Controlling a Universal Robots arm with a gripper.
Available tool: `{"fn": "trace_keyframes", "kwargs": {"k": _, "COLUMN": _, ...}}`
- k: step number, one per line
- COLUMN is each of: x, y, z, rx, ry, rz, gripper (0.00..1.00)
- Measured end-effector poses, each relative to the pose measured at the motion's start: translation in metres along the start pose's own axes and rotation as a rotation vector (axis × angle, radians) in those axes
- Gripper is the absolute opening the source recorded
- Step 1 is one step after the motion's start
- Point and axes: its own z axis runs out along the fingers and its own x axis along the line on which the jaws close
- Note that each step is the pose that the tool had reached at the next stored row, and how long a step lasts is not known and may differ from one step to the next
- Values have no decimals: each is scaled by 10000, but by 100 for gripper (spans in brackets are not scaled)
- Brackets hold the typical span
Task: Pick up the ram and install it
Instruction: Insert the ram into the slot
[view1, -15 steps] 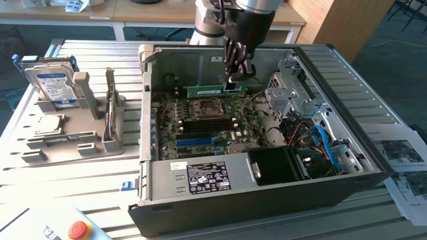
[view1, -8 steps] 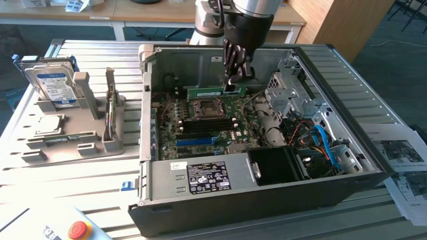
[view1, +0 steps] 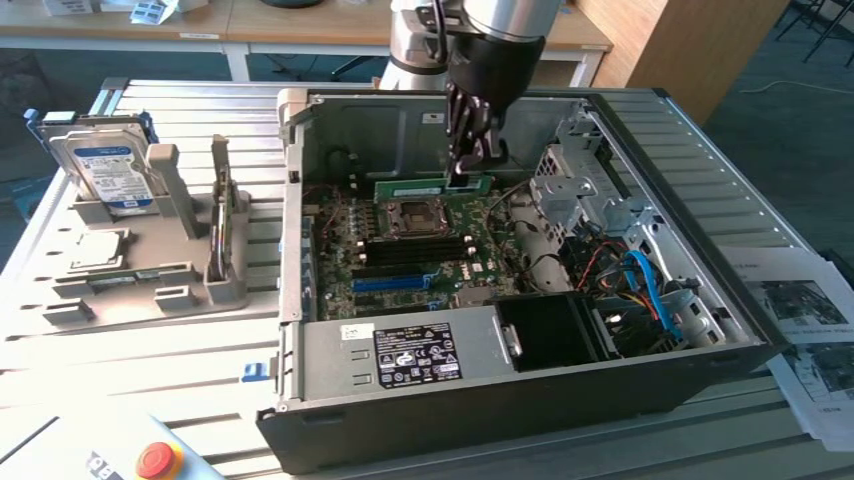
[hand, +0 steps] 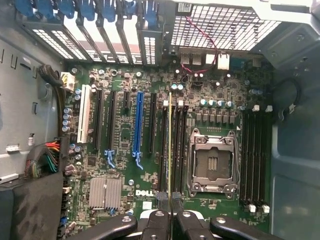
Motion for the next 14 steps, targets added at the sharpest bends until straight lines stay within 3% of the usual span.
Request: {"fn": "trace_keyframes", "kwargs": {"k": 14, "x": 2, "y": -8, "z": 149, "rx": 0, "ry": -1, "rz": 0, "gripper": 12}}
